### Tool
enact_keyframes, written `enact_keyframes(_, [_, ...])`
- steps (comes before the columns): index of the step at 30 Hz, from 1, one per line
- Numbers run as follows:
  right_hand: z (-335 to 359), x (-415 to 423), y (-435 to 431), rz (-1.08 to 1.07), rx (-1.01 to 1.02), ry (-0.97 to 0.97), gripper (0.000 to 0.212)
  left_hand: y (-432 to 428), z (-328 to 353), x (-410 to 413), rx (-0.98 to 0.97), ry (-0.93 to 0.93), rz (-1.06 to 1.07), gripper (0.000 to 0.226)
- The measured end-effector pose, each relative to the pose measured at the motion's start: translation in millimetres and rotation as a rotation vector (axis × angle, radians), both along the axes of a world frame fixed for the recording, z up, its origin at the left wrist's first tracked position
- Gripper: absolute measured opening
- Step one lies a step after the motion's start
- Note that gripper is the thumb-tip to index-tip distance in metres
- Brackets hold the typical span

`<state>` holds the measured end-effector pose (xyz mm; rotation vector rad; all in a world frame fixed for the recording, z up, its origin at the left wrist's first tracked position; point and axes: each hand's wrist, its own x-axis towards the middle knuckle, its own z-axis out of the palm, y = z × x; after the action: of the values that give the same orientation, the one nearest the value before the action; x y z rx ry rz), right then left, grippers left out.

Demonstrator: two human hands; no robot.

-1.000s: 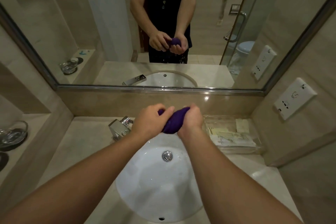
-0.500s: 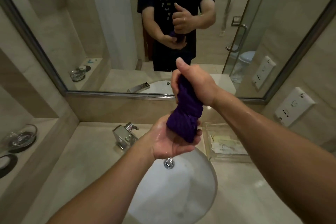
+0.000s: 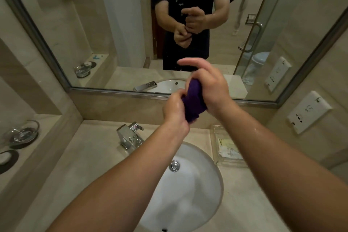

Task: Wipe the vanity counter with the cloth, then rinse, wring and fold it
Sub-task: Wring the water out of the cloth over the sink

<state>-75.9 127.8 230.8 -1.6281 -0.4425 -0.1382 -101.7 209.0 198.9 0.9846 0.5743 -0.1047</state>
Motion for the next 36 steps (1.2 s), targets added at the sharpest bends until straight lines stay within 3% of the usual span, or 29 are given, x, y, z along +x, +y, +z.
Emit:
enact_keyframes(2, [-13.6,-7.1,7.7,-0.229,0.344,0.161,0.037,6.8,-4.6,6.6,0.243,-0.154,0.106,0.022])
enact_keyframes(5, [-31.4,-12.5,25.3,-0.493,0.652,0.363,0.033,23.4,-15.6,13.9,0.699,-0.376,0.122,0.026])
enact_keyframes(8, [-34.1,-10.9,41.5,-0.520,0.987,0.644,0.029,37.8,-18.1,16.7,1.022,-0.473,0.164,0.028])
enact_keyframes(11, [-28.6,-14.0,51.6,-0.447,1.124,0.800,0.019,51.1,-15.8,15.9,1.221,-0.585,0.187,0.028])
enact_keyframes(13, [-26.7,-21.0,57.0,-0.399,1.117,0.877,0.012,62.1,-16.9,14.1,1.358,-0.704,0.172,0.028])
enact_keyframes(18, [-54.9,-38.1,65.2,-0.411,0.982,1.035,0.029,78.8,-28.4,0.0,1.621,-0.920,-0.018,0.029])
enact_keyframes(23, [-65.2,-43.7,59.5,-0.390,0.780,1.186,0.029,82.8,-32.5,-5.0,1.781,-0.983,-0.169,0.030])
enact_keyframes(27, [-78.5,-46.4,51.6,-0.345,0.636,1.274,0.041,81.6,-37.6,-3.4,1.865,-1.078,-0.403,0.033])
enact_keyframes(32, [-101.8,-42.5,52.1,-0.342,0.455,1.348,0.037,80.0,-42.3,6.4,2.129,-1.141,-0.810,0.060])
enact_keyframes(36, [-110.3,-32.0,55.2,-0.326,0.379,1.363,0.034,80.0,-41.2,14.9,2.194,-1.149,-0.959,0.054])
